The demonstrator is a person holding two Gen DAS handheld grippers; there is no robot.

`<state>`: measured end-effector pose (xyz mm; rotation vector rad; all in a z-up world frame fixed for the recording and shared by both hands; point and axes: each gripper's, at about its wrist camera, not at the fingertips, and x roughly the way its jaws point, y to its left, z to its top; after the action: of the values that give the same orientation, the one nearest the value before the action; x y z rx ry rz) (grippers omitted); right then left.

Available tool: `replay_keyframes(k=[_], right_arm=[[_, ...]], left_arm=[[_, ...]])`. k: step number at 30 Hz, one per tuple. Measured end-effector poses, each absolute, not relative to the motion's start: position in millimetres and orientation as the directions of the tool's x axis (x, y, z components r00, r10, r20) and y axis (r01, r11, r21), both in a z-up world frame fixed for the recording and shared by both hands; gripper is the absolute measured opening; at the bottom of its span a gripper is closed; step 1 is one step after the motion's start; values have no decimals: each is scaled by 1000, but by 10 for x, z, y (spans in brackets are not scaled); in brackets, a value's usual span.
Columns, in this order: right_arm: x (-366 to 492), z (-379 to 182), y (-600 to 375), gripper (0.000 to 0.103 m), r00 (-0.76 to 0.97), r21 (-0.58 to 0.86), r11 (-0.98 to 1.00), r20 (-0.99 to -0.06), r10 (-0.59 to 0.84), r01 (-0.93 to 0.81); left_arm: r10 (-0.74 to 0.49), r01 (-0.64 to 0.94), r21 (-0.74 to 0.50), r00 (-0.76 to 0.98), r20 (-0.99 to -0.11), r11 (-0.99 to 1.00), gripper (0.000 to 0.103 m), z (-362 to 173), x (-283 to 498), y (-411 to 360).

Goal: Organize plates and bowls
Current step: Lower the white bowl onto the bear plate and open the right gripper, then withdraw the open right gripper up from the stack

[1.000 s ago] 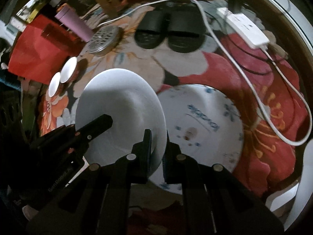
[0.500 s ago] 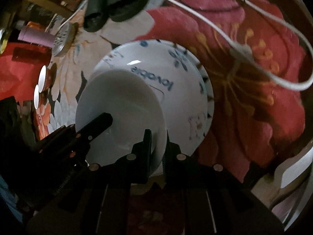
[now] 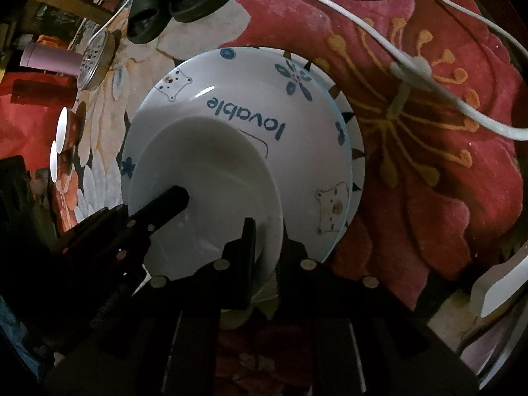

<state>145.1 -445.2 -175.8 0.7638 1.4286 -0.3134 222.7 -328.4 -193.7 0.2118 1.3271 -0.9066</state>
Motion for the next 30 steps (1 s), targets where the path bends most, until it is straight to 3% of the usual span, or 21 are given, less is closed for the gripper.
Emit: replay_keyframes(k=[1, 3, 8, 10, 11, 14, 19, 21, 23, 30], right_arm=[[1447, -1752, -4457, 13, 155, 285, 727, -958, 242, 624], [1442, -1738, -4466, 13, 157, 282, 730, -959, 236, 623], [1455, -1681, -4478, 13, 155, 263, 744, -965, 213, 614], [1459, -1654, -4477, 15, 154, 253, 750, -967, 201, 611], [1458, -1628, -4476, 23, 157, 250, 754, -968, 194, 608], [1460, -1501, -4477, 59, 195, 245, 764, -968, 158, 596], [1521, -1318, -4477, 70, 242, 212, 795, -967, 85, 569], [1542, -1275, -4464, 90, 260, 198, 801, -964, 56, 565], [1553, -1251, -4444, 95, 273, 186, 805, -961, 31, 564], [1581, -1295, -4415, 96, 253, 170, 804, -967, 25, 569]], left_arm=[[-452, 670, -353, -29, -892, 653, 26, -1920, 2231, -3274], [-465, 666, -358, -20, -885, 654, 60, -1891, 2242, -3249], [-498, 659, -387, -21, -867, 645, 79, -1796, 2256, -3192], [-515, 651, -401, -17, -857, 645, 81, -1745, 2281, -3148], [-523, 648, -406, -14, -852, 645, 82, -1717, 2295, -3119], [-554, 638, -420, 13, -832, 645, 94, -1602, 2350, -2985], [-565, 620, -398, 88, -821, 676, 101, -1496, 2455, -2769], [-551, 608, -379, 117, -826, 697, 101, -1494, 2504, -2703], [-539, 594, -368, 133, -832, 715, 101, -1505, 2551, -2644], [-513, 570, -346, 159, -844, 745, 101, -1549, 2628, -2493]])
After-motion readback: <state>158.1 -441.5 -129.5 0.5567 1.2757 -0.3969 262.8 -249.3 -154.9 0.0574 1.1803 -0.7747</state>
